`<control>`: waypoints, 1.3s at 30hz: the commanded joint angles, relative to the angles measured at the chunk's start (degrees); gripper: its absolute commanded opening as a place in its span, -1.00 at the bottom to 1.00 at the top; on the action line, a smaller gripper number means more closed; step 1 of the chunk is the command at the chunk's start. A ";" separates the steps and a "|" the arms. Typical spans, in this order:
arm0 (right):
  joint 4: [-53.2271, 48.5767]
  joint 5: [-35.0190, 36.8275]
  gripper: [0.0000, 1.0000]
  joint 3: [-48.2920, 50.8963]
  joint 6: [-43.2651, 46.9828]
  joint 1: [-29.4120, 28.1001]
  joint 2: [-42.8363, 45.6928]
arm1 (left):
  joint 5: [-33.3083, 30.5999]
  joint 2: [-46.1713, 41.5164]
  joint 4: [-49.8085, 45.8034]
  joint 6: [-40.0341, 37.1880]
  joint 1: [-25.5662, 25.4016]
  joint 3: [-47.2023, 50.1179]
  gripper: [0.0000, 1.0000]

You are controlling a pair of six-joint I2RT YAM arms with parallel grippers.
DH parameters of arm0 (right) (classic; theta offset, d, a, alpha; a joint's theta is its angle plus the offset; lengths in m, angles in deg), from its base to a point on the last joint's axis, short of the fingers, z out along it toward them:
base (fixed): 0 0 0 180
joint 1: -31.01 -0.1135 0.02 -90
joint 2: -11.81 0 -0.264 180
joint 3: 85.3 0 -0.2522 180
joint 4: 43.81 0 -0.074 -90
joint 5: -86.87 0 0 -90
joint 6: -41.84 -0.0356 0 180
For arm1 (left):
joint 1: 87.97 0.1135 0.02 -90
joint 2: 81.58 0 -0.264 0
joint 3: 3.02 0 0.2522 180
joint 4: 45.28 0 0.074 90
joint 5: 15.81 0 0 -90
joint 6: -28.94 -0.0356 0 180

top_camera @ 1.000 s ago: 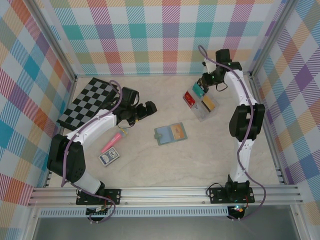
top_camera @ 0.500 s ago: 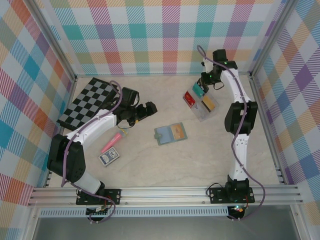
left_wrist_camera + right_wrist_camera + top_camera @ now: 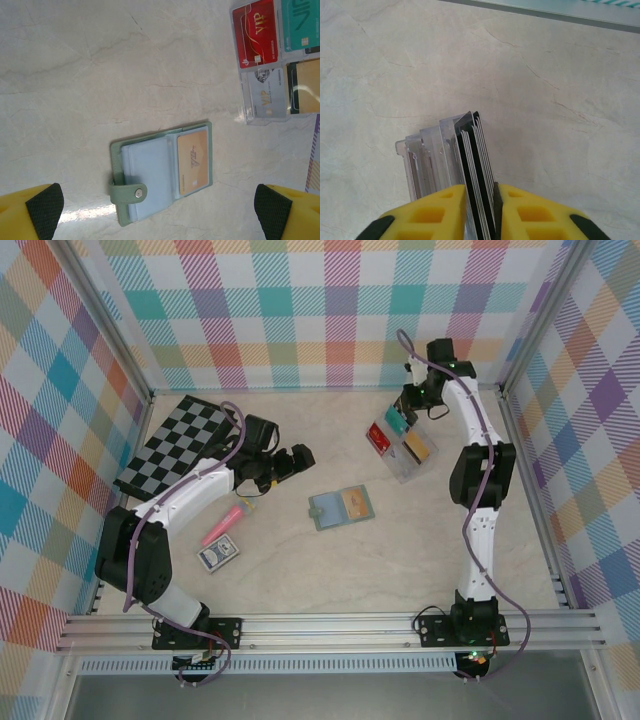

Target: Take the credit cards out of the card holder

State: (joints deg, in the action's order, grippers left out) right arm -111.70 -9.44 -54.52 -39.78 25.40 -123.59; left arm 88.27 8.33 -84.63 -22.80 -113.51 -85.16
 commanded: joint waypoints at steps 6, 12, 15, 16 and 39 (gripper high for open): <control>0.08 2.75 0.02 8.77 -11.82 0.16 17.50 | 0.81 -1.26 -1.09 -0.65 -1.58 2.25 1.00; 7.94 -8.29 0.09 32.35 -22.73 0.01 33.69 | 1.53 -2.52 0.57 0.37 -3.52 4.63 1.00; 12.19 -15.15 0.09 43.65 -26.96 -0.92 39.76 | 2.02 -2.81 2.14 1.41 -4.89 5.93 1.00; 13.84 -16.87 0.12 47.38 -27.40 -1.85 41.92 | 2.16 -2.89 2.88 1.84 -5.28 6.38 1.00; 26.92 -13.19 -0.17 69.98 -36.51 -15.73 34.48 | 4.98 3.44 11.79 8.62 -10.43 6.27 0.74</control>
State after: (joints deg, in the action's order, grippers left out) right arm -86.54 -25.24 18.13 -75.43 9.62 -87.43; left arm 92.34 10.86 -73.65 -15.15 -123.19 -77.66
